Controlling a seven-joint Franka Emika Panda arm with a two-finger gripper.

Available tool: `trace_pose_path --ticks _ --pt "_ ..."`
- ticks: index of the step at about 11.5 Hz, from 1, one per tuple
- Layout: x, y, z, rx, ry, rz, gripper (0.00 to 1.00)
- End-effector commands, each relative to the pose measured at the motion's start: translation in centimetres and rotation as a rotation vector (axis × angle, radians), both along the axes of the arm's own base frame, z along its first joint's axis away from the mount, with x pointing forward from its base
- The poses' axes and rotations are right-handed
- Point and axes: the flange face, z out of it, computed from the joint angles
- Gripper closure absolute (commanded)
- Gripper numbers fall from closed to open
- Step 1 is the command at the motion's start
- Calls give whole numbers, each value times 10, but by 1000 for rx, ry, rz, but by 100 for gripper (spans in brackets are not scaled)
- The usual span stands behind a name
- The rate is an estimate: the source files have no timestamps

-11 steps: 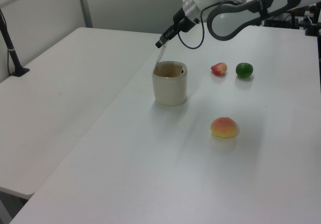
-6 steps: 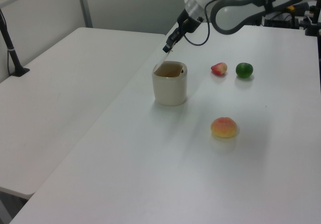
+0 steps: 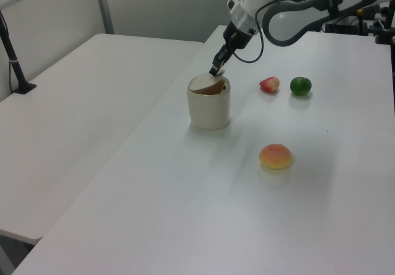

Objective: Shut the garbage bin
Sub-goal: 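Push the raised lid over and down onto the bin opening with the gripper, then press the gripper down on the lid to seat it shut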

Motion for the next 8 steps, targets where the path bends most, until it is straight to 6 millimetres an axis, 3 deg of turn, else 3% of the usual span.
trace_pose_path --ticks 1,8 --pt "-13 -2 -13 -33 49 26 100" --pt "-16 1 -34 -59 83 41 100"
